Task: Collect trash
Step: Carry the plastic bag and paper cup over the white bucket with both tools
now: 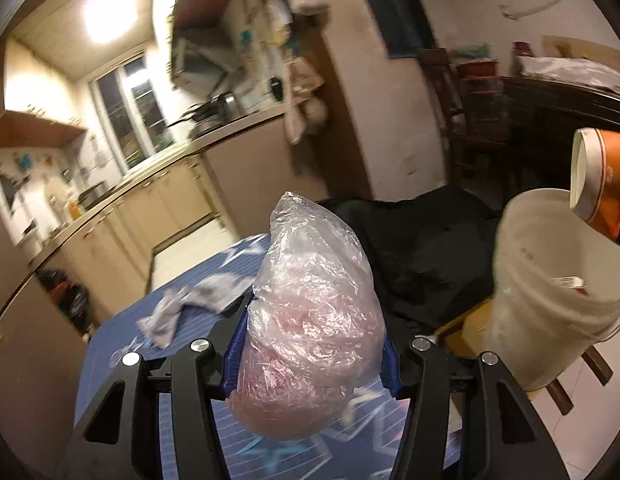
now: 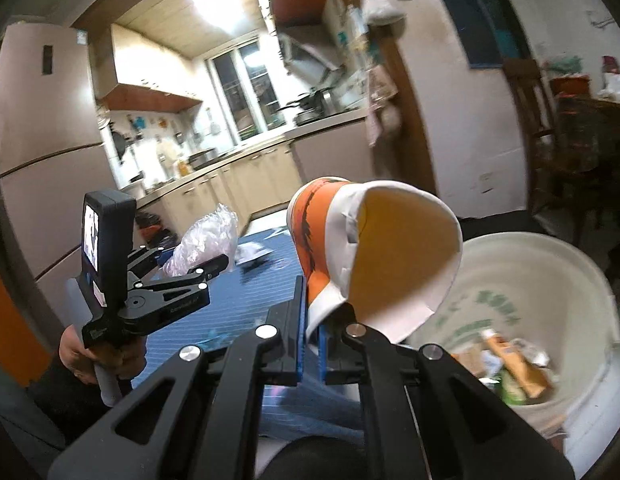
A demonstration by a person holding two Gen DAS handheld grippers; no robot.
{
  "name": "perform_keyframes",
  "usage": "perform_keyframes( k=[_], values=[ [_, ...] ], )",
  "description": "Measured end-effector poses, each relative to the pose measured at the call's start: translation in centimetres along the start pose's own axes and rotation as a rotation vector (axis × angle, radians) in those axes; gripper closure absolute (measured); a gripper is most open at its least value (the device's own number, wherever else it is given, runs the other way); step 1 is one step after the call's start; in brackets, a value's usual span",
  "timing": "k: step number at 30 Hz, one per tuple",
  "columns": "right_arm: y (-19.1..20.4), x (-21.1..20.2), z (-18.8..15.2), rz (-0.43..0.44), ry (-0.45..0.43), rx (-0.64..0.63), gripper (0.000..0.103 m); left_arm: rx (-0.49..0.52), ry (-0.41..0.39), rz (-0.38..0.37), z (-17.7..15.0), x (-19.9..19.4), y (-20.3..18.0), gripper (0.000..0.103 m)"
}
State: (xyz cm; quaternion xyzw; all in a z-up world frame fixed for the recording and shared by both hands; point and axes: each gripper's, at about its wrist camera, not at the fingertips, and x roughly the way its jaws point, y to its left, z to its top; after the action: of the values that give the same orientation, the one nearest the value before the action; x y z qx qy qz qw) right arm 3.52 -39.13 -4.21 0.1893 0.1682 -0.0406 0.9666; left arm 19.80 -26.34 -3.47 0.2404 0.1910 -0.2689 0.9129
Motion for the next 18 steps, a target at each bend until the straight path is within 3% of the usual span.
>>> perform_keyframes(
  k=[11, 18],
  values=[
    [-6.6, -3.9, 0.3, -0.219, -0.049, 0.032, 0.100, 0.158, -0.053, -0.181, 4.4, 2.2, -10.9, 0.048],
    [-9.6, -4.7, 0.0, -0.303, -0.027, 0.025, 0.100, 0.209, -0.043, -0.306, 5.6, 3.4, -16.1, 0.048]
  ],
)
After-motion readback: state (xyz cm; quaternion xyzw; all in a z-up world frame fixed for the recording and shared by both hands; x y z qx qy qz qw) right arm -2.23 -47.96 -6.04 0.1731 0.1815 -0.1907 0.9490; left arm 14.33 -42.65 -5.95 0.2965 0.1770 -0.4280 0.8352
